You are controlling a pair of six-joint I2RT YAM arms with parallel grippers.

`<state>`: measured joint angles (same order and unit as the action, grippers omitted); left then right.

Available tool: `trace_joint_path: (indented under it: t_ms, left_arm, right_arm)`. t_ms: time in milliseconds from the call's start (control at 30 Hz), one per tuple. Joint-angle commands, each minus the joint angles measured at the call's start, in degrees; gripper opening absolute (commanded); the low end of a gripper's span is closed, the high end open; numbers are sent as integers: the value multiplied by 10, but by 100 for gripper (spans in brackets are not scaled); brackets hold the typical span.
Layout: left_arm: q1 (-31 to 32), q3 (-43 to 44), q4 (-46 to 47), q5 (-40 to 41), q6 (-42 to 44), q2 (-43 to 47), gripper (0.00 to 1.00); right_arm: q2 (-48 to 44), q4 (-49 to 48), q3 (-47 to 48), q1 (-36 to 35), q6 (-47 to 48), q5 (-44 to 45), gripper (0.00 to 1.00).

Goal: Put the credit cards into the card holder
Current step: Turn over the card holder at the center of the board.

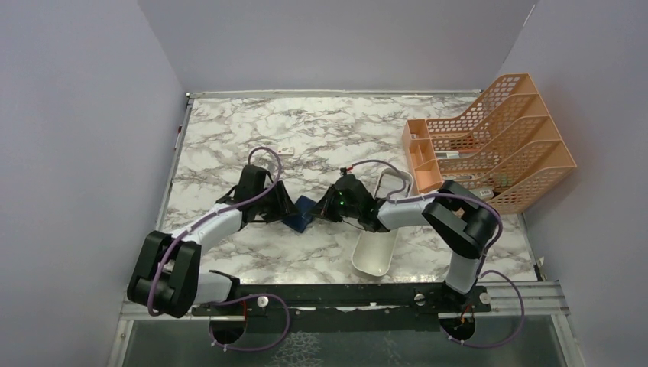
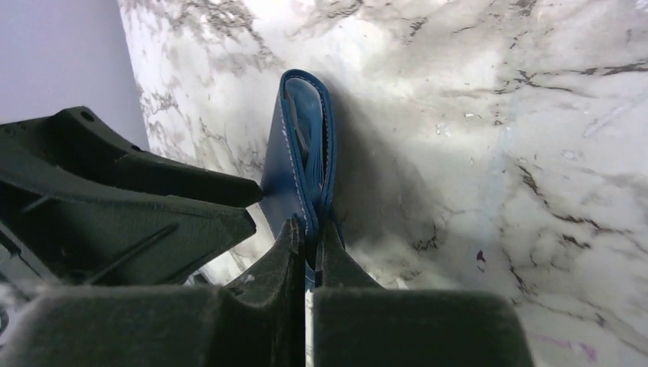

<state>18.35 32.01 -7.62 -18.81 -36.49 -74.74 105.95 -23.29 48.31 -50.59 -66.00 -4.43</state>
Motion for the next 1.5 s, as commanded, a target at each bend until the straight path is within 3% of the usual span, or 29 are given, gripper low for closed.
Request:
trace_joint_path:
  t_ms: [0,300,467,600,733,900,1033,1167,1333,1467]
  left_arm:
    - [0,29,-44,-28,-3,58,51]
    - [-1,118,-110,-64,-47,156,61]
    - [-3,122,-135,22,-77,180,67]
    - [-35,116,-138,-25,-110,153,67]
    - [-42,75,-79,-84,-188,159,67]
    - [-42,36,-60,-30,-253,223,67]
    - [-42,42,-126,37,-267,260,66]
    - [-42,71,-225,98,-259,250,66]
    - [-42,70,-270,123,-282,237,63]
    - [-42,50,-269,159,-266,239,58]
  right_arm:
    - [-74,-83,-45,-4,125,37,2]
    - [-196,-205,-142,-5,461,52,2]
    - [-221,-171,-117,-17,635,38,2]
    - [-212,-201,-132,-63,774,83,2]
    - [-183,-239,-148,-102,879,151,2]
    - [-124,-344,-185,-165,1032,212,4]
    - [-76,-319,-162,-199,1065,251,13]
    - [-74,-269,-149,-221,1030,232,26]
    - [-125,-85,-95,-222,876,129,45]
    - [-123,95,-4,-219,724,103,49]
